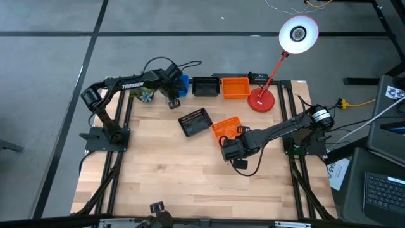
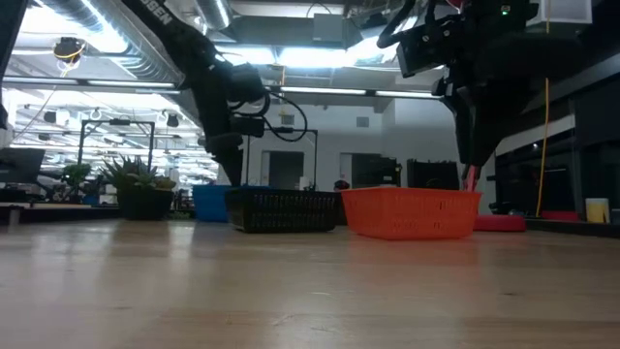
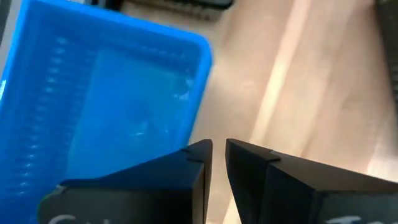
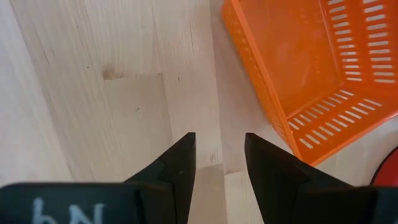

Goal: Stack baskets by color
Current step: Adjust the stacked blue bins, then stack the bottom orange bin on top of the top orange bins

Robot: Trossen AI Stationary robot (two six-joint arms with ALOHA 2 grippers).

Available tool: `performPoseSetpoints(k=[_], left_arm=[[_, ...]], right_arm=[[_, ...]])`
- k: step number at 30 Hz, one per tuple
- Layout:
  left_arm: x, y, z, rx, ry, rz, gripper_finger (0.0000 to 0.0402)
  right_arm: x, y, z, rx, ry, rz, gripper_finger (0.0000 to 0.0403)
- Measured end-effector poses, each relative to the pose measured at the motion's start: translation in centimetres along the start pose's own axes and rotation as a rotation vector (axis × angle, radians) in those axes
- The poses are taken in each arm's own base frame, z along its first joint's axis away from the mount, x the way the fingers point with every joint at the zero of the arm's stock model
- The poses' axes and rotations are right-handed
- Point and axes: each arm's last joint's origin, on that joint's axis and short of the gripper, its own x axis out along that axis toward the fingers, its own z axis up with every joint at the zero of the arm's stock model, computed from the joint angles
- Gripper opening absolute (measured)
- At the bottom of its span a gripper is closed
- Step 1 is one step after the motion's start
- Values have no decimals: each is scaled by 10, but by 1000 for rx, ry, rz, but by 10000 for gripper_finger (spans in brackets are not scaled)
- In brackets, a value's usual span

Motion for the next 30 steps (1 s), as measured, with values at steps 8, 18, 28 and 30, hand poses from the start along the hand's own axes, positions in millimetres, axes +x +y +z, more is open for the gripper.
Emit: performPoseSetpoints(k=[8, 18, 28, 30], left_arm=[[-22, -29, 13, 9, 16, -46, 39], [-95, -38, -8, -197, 114, -88, 15], [-125, -44, -37, -268, 134, -33, 41], [-124, -46, -43, -267, 145, -33, 54]], right_arm=[[0, -6, 2, -15, -54, -131, 138], [11, -43, 19, -138, -18, -41, 138], [18, -62, 31, -223, -56, 177, 139], [19, -62, 31, -227, -52, 178, 139]])
